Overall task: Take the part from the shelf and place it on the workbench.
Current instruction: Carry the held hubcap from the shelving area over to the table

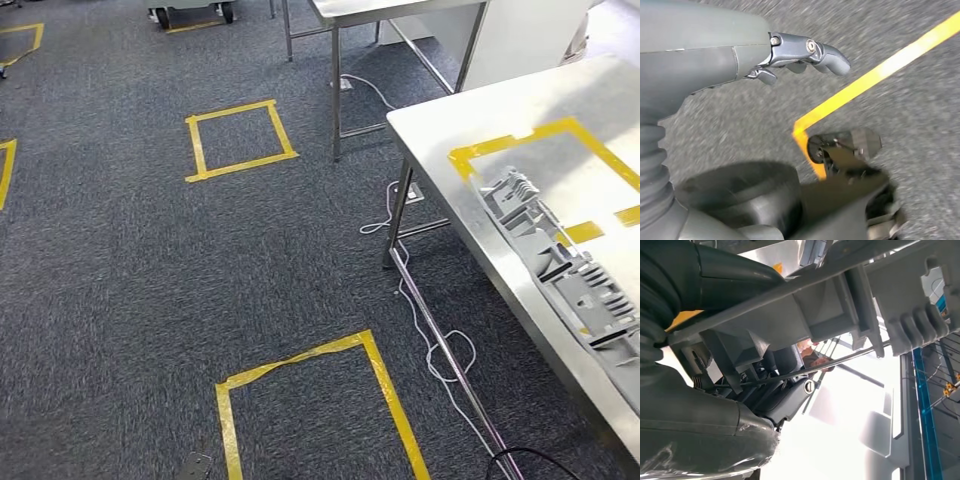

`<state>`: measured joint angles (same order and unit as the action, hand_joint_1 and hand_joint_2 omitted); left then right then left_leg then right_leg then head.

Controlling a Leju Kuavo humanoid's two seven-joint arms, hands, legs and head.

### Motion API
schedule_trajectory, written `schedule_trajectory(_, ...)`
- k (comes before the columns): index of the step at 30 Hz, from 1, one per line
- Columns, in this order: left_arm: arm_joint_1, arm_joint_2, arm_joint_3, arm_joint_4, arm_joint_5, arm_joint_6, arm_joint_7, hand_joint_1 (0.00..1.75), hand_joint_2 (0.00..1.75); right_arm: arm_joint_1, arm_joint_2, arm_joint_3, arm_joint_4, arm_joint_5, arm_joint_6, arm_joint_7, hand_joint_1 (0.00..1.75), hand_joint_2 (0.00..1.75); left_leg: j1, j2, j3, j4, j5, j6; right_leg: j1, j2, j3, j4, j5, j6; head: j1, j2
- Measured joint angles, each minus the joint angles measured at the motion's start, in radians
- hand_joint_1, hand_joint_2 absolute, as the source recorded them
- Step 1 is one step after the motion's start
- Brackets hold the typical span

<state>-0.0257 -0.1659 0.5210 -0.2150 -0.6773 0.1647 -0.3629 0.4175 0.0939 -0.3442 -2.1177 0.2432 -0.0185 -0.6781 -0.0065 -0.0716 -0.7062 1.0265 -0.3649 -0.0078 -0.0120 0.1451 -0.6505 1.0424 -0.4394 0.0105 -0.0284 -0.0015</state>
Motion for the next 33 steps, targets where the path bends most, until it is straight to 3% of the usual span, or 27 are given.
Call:
schedule_trajectory(1, -0.001, 0.000, 0.000, 0.000, -0.001, 0.001, -0.001, 0.00, 1.75, 0.002, 0.002, -0.004, -0.003, 0.002, 0.004, -0.001, 1.75, 1.75, -0.002, -0.010, 0.022, -0.034, -0.004, 0.002, 0.000, 0.010, 0.014, 0.000, -0.007, 0.005, 0.000, 0.000)
schedule_trajectory(3, -0.003, 0.000, -0.001, 0.000, -0.005, 0.001, -0.002, 0.00, 1.75, 0.006, 0.007, -0.011, -0.009, 0.005, 0.012, -0.004, 1.75, 1.75, -0.007, 0.005, 0.057, -0.056, -0.028, 0.007, 0.003, 0.012, 0.043, -0.007, -0.019, 0.010, 0.000, 0.000)
schedule_trajectory(5, -0.001, -0.003, -0.003, 0.000, -0.007, 0.001, -0.004, 0.00, 1.75, 0.006, 0.010, -0.018, -0.014, 0.007, 0.019, -0.007, 1.75, 1.75, -0.009, 0.025, 0.097, -0.061, -0.047, 0.017, 0.011, -0.045, 0.041, 0.035, -0.027, 0.015, 0.006, 0.000)
schedule_trajectory(7, 0.004, -0.005, -0.003, 0.000, -0.009, 0.000, -0.005, 0.00, 1.75, 0.003, 0.014, -0.023, -0.017, 0.007, 0.022, -0.009, 1.75, 1.75, -0.012, 0.048, 0.139, -0.061, -0.073, 0.024, 0.017, -0.110, -0.027, 0.160, -0.049, 0.020, 0.012, 0.000)
schedule_trajectory(9, 0.010, -0.005, -0.003, 0.000, -0.012, 0.000, -0.005, 0.00, 1.75, 0.004, 0.018, -0.031, -0.019, 0.006, 0.026, -0.010, 1.75, 1.75, -0.013, 0.073, 0.182, -0.061, -0.109, 0.026, 0.016, -0.131, -0.110, 0.267, -0.105, 0.027, 0.014, 0.000)
schedule_trajectory(11, 0.014, -0.005, -0.004, 0.000, -0.015, 0.000, -0.005, 0.00, 1.75, 0.006, 0.021, -0.042, -0.019, 0.004, 0.032, -0.011, 1.75, 1.75, -0.010, 0.097, 0.237, -0.061, -0.150, 0.022, 0.013, -0.140, -0.142, 0.261, -0.152, 0.034, 0.015, 0.000)
schedule_trajectory(12, 0.014, -0.006, -0.006, 0.000, -0.017, 0.000, -0.005, 0.00, 1.75, 0.006, 0.023, -0.047, -0.019, 0.001, 0.036, -0.011, 1.75, 1.75, -0.007, 0.108, 0.267, -0.061, -0.173, 0.019, 0.010, -0.149, -0.139, 0.218, -0.145, 0.037, 0.016, 0.000)
schedule_trajectory(13, 0.015, -0.005, -0.008, 0.000, -0.020, 0.000, -0.005, 0.00, 1.75, 0.005, 0.024, -0.053, -0.019, -0.002, 0.041, -0.011, 1.75, 1.75, -0.006, 0.119, 0.295, -0.063, -0.197, 0.015, 0.009, -0.170, -0.131, 0.161, -0.098, 0.039, 0.017, 0.000)
schedule_trajectory(15, 0.015, -0.004, -0.012, 0.001, -0.023, 0.000, -0.006, 0.00, 1.75, 0.002, 0.027, -0.064, -0.018, -0.008, 0.053, -0.012, 1.75, 1.75, -0.010, 0.141, 0.341, -0.066, -0.243, 0.005, 0.009, -0.224, -0.118, 0.066, 0.040, 0.030, 0.024, 0.000)
schedule_trajectory(16, 0.015, -0.002, -0.013, 0.001, -0.024, 0.001, -0.005, 0.00, 1.75, 0.000, 0.030, -0.068, -0.018, -0.009, 0.057, -0.012, 1.75, 1.75, -0.014, 0.151, 0.361, -0.074, -0.257, -0.002, 0.009, -0.237, -0.115, 0.044, 0.088, 0.022, 0.024, 0.000)
schedule_trajectory(17, 0.013, -0.001, -0.014, 0.001, -0.024, 0.001, -0.005, 0.00, 1.75, -0.002, 0.033, -0.072, -0.018, -0.009, 0.062, -0.012, 1.75, 1.75, -0.016, 0.159, 0.373, -0.075, -0.258, -0.009, 0.009, -0.233, -0.112, 0.037, 0.100, 0.013, 0.024, 0.000)
schedule_trajectory(19, 0.009, -0.002, -0.016, 0.001, -0.024, 0.002, -0.004, 0.00, 1.75, -0.005, 0.039, -0.081, -0.020, -0.007, 0.069, -0.012, 1.75, 1.75, -0.016, 0.157, 0.356, -0.025, -0.221, -0.020, 0.005, -0.199, -0.093, 0.034, 0.079, -0.001, 0.017, 0.000)
schedule_trajectory(21, 0.006, -0.003, -0.017, 0.001, -0.019, 0.002, -0.004, 0.00, 1.75, -0.012, 0.043, -0.086, -0.020, -0.002, 0.078, -0.012, 1.75, 1.75, -0.011, 0.120, 0.267, 0.111, -0.182, -0.027, 0.002, -0.171, -0.065, 0.022, 0.060, -0.011, 0.014, 0.000)
schedule_trajectory(22, 0.007, -0.003, -0.016, 0.002, -0.010, 0.001, -0.003, 0.00, 1.75, -0.020, 0.044, -0.085, -0.020, 0.005, 0.082, -0.012, 1.75, 1.75, -0.008, 0.099, 0.211, 0.177, -0.194, -0.029, 0.001, -0.156, -0.049, 0.015, 0.051, -0.014, 0.012, 0.000)
schedule_trajectory(24, 0.012, 0.000, -0.005, 0.002, 0.020, -0.002, -0.003, 0.00, 1.75, -0.052, 0.046, -0.067, -0.007, 0.030, 0.078, -0.006, 1.75, 1.75, -0.003, 0.082, 0.109, 0.245, -0.286, -0.033, 0.000, -0.121, -0.015, 0.006, 0.029, -0.016, 0.010, 0.000)
schedule_trajectory(25, 0.015, 0.002, 0.004, 0.002, 0.036, -0.004, -0.003, 0.00, 1.75, -0.074, 0.045, -0.047, 0.007, 0.045, 0.060, 0.003, 1.75, 1.75, -0.001, 0.079, 0.070, 0.248, -0.338, -0.034, -0.002, -0.101, 0.005, 0.004, 0.016, -0.015, 0.009, 0.000)
schedule_trajectory(26, 0.016, 0.005, 0.014, 0.002, 0.047, -0.007, -0.004, 0.00, 1.75, -0.097, 0.041, -0.020, 0.024, 0.058, 0.033, 0.015, 1.75, 1.75, 0.001, 0.076, 0.043, 0.232, -0.368, -0.035, -0.004, -0.083, 0.026, 0.003, 0.002, -0.013, 0.009, 0.000)
schedule_trajectory(27, 0.016, 0.008, 0.024, 0.002, 0.056, -0.010, -0.004, 0.00, 1.75, -0.119, 0.037, 0.011, 0.044, 0.066, 0.002, 0.028, 1.75, 1.75, 0.003, 0.073, 0.026, 0.200, -0.358, -0.037, -0.006, -0.068, 0.050, 0.003, -0.013, -0.010, 0.010, 0.000)
schedule_trajectory(28, 0.016, 0.012, 0.033, 0.002, 0.064, -0.013, -0.005, 0.00, 1.75, -0.141, 0.031, 0.043, 0.062, 0.070, -0.025, 0.039, 1.75, 1.75, 0.005, 0.063, 0.018, 0.152, -0.298, -0.039, -0.007, -0.056, 0.068, 0.002, -0.029, -0.007, 0.010, 0.000)
schedule_trajectory(30, 0.017, 0.019, 0.055, 0.002, 0.080, -0.021, -0.003, 0.00, 1.75, -0.198, 0.017, 0.109, 0.103, 0.077, -0.068, 0.062, 1.75, 1.75, 0.013, 0.035, 0.010, 0.037, -0.123, -0.042, -0.009, -0.032, 0.096, 0.009, -0.058, 0.003, 0.009, 0.000)
schedule_trajectory(31, 0.018, 0.023, 0.066, 0.002, 0.084, -0.028, 0.002, 0.00, 1.75, -0.232, 0.007, 0.145, 0.124, 0.085, -0.087, 0.076, 1.75, 1.75, 0.015, 0.024, 0.010, 0.002, -0.051, -0.040, -0.009, -0.020, 0.098, 0.011, -0.069, 0.010, 0.007, 0.000)
schedule_trajectory(32, 0.017, 0.027, 0.075, 0.002, 0.083, -0.033, 0.009, 0.00, 1.75, -0.264, -0.004, 0.182, 0.145, 0.094, -0.109, 0.091, 1.75, 1.75, 0.015, 0.020, 0.009, -0.015, -0.015, -0.035, -0.010, -0.008, 0.102, 0.013, -0.079, 0.016, 0.006, 0.000)
schedule_trajectory(33, 0.015, 0.032, 0.082, 0.002, 0.080, -0.037, 0.016, 0.00, 1.75, -0.292, -0.015, 0.218, 0.164, 0.103, -0.130, 0.106, 1.75, 1.75, 0.014, 0.024, 0.014, -0.013, 0.000, -0.028, -0.011, 0.000, 0.102, 0.009, -0.087, 0.024, 0.006, 0.000)
